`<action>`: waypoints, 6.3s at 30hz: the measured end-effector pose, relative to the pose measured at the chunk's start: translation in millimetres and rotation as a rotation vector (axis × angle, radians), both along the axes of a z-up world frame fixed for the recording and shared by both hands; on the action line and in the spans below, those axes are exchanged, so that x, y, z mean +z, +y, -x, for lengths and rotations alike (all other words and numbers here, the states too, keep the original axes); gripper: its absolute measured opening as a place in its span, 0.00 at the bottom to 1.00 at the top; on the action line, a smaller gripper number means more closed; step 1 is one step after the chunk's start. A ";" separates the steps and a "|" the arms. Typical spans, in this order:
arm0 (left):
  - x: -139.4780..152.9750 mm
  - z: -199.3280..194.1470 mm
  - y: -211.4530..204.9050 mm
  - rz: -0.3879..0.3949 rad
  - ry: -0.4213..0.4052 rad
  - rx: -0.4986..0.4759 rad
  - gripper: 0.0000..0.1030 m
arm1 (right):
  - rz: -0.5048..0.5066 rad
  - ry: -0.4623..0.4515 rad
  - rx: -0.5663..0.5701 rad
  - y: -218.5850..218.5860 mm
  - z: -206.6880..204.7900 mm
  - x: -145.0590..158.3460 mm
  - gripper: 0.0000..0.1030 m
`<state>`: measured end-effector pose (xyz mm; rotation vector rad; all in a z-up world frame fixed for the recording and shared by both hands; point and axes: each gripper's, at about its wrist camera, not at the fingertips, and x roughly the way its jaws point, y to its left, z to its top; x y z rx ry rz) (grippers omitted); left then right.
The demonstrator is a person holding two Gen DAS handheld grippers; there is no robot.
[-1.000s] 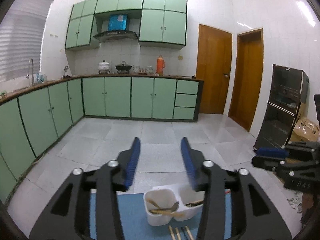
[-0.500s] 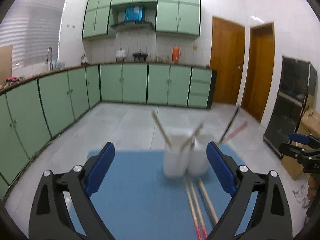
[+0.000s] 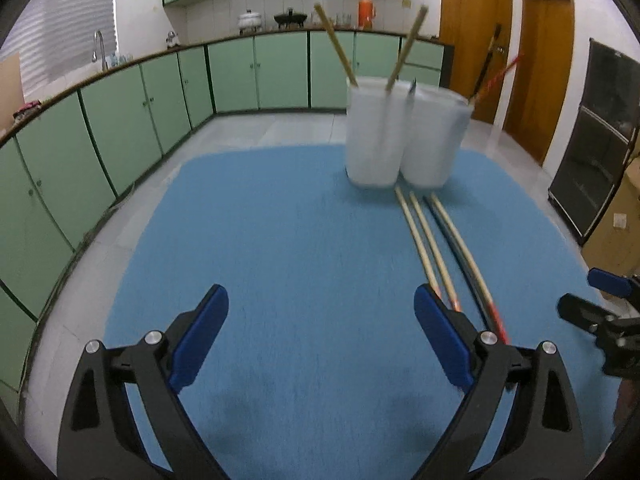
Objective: Organize utensils
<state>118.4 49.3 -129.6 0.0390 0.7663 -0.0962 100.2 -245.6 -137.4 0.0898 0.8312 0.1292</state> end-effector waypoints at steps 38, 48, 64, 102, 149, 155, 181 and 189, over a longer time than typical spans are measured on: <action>-30.4 15.9 -16.1 -0.034 0.051 -0.023 0.89 | 0.050 0.090 0.050 47.5 -16.3 -32.8 0.07; -35.5 19.4 -35.8 -0.003 0.076 -0.079 0.89 | 0.033 0.078 -0.077 8.8 -10.2 -32.0 0.06; -49.9 8.0 -64.3 -0.003 0.134 -0.117 0.87 | -0.027 0.067 -0.107 -11.1 -5.7 -35.3 0.06; -49.7 4.3 -37.7 0.090 0.173 -0.015 0.34 | 0.001 0.047 -0.029 -2.3 -15.1 -33.3 0.21; -53.6 24.4 -40.5 0.068 0.140 -0.018 0.05 | 0.025 0.044 0.001 -1.9 11.3 -36.3 0.07; -46.8 28.2 -37.6 0.063 0.144 -0.023 0.05 | 0.004 0.049 0.000 -4.7 13.1 -32.8 0.06; 134.2 16.4 -38.1 0.030 -0.278 -0.105 0.05 | -0.031 -0.092 0.034 -38.2 -4.1 128.9 0.06; 155.9 -11.9 -39.2 0.088 -0.272 -0.150 0.05 | -0.019 -0.117 0.134 -31.3 -30.0 163.2 0.06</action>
